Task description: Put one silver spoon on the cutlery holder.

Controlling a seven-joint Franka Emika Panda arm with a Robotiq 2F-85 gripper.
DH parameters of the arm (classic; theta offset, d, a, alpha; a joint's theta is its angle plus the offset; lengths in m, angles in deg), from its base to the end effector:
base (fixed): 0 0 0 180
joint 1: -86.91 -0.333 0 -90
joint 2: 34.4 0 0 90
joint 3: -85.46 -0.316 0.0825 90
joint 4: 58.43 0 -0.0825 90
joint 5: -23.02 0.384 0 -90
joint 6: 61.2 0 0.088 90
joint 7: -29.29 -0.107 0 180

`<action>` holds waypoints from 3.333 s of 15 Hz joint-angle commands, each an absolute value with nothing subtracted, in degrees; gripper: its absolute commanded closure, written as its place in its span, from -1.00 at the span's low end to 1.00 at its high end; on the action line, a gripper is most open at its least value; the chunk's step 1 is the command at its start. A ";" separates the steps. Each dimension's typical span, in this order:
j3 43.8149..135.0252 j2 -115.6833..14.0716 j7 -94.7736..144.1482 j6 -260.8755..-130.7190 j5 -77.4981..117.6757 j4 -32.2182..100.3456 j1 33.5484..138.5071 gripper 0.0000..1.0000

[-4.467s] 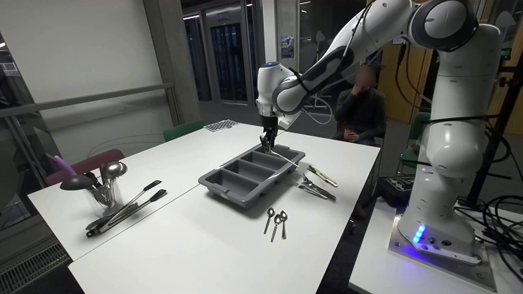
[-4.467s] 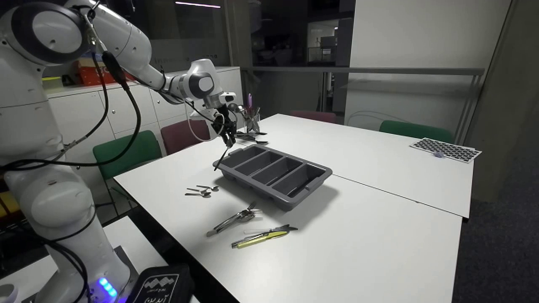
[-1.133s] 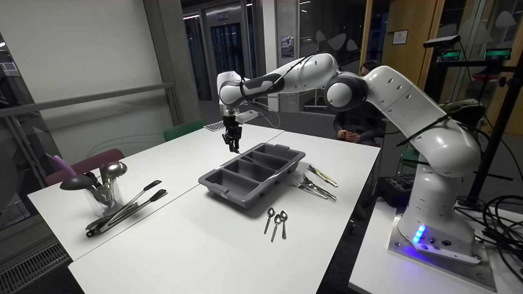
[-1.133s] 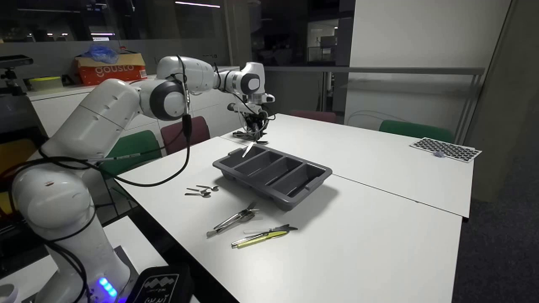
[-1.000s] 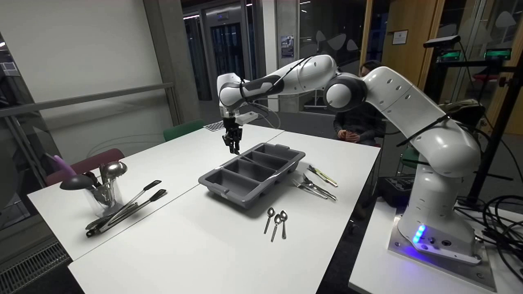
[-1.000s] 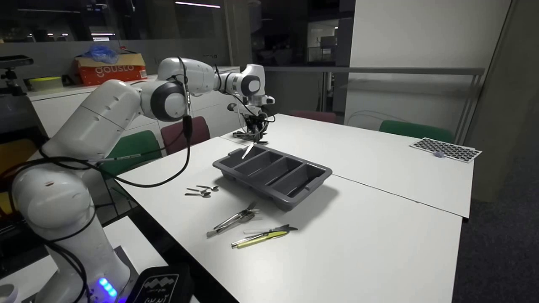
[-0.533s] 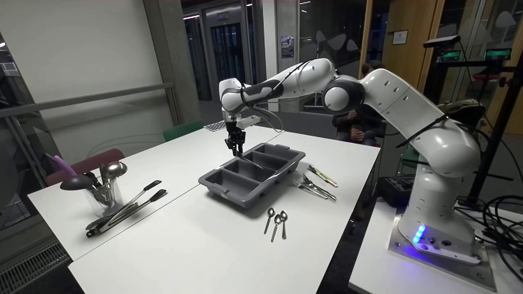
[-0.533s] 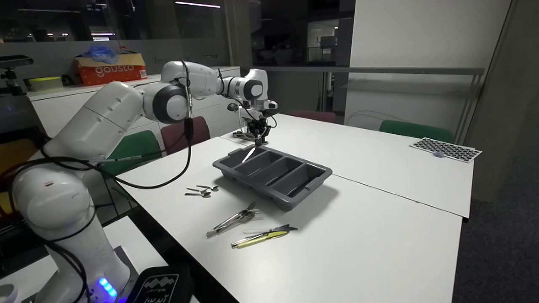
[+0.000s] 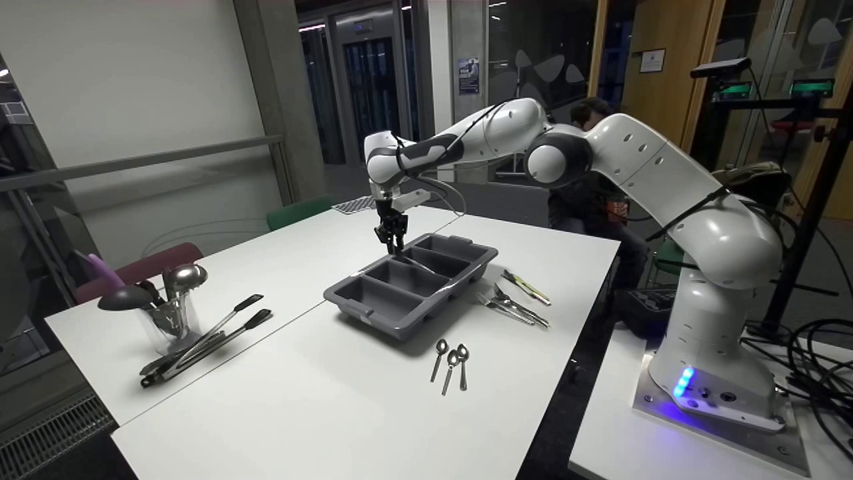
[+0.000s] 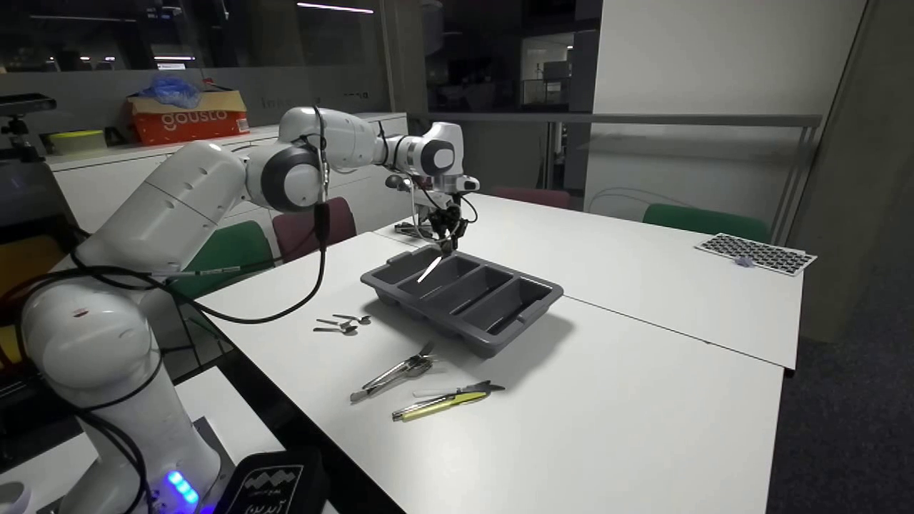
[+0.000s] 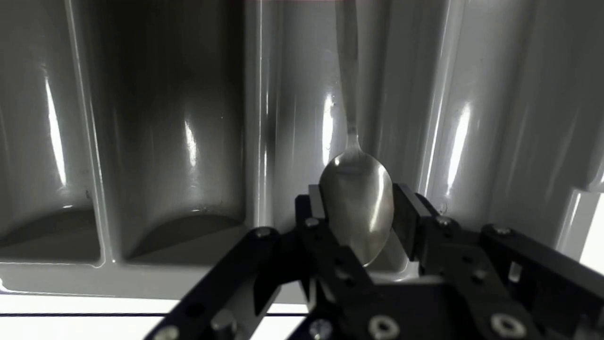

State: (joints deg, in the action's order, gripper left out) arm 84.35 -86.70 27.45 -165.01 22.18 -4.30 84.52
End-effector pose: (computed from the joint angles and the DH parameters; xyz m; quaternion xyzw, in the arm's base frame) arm 0.7741 0.0405 0.3206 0.9997 0.0128 -0.0228 0.0004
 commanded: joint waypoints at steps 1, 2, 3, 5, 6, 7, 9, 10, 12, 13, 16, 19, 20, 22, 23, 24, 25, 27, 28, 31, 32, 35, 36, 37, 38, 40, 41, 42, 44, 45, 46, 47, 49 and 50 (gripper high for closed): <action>84.84 -87.44 26.40 -164.27 22.56 -6.62 84.63 0.69; 84.95 -87.47 26.30 -164.16 22.44 -6.80 84.55 0.69; 85.06 -87.57 26.19 -164.09 22.31 -7.01 84.47 0.69; 85.19 -88.12 26.14 -163.34 22.23 -7.77 84.52 0.69; 85.20 -88.43 26.23 -162.94 22.25 -8.11 84.58 0.69; 85.12 -88.72 26.50 -162.81 22.32 -8.38 84.63 0.69; 85.07 -89.49 26.88 -162.49 22.27 -9.16 84.58 0.69; 84.90 -89.97 27.29 -162.31 22.38 -9.62 84.64 0.69; 84.25 -90.71 28.40 -162.55 22.94 -10.19 84.92 0.69; 84.37 -91.09 28.34 -162.26 22.73 -10.64 84.78 0.69; 84.36 -91.95 28.42 -161.82 22.61 -11.78 84.68 0.69; 83.96 -92.17 28.92 -161.69 22.67 -12.07 84.92 0.69; 83.85 -92.06 29.19 -161.93 22.72 -11.98 84.96 0.69; 84.43 -91.20 27.98 -164.49 22.17 -9.07 84.49 0.69; 84.41 -91.21 27.99 -164.49 22.17 -9.08 84.47 0.19; 84.41 -91.27 27.96 -164.49 22.17 -9.03 84.45 0.19; 84.41 -91.38 27.96 -164.50 22.17 -9.03 84.44 0.19; 84.41 -91.59 27.95 -164.53 22.17 -9.03 84.44 0.19; 84.41 -91.65 27.95 -164.54 22.17 -9.03 84.44 0.19; 84.41 -91.69 27.95 -164.55 22.17 -9.03 84.44 0.19; 84.41 -91.69 27.95 -164.55 22.17 -9.03 84.44 0.19; 84.53 -91.52 28.14 -164.39 21.85 -8.91 84.25 0.54; 84.55 -91.56 28.18 -164.33 21.74 -8.91 84.17 -0.31; 84.56 -91.55 28.44 -164.20 21.56 -8.84 84.06 -0.35; 84.56 -91.62 28.51 -164.16 21.50 -8.86 83.97 -0.47; 84.57 -91.47 28.44 -164.16 21.45 -8.65 83.73 -0.78; 84.61 -91.24 28.45 -164.22 21.38 -8.43 83.60 -0.91; 84.69 -90.90 28.27 -164.42 21.30 -8.05 83.45 -0.98; 84.84 -89.86 27.97 -165.00 21.06 -6.86 83.16 -1.00; 84.81 -89.08 27.71 -164.76 21.08 -6.05 83.01 -1.00; 84.79 -88.04 27.80 -165.19 20.95 -4.91 82.77 -1.00; 84.82 -86.65 27.50 -164.42 20.86 -3.65 82.40 -1.00; 84.88 -83.57 27.15 -164.21 20.59 -0.77 81.56 -1.00; 84.65 -81.40 27.30 -163.95 20.65 1.46 81.06 -1.00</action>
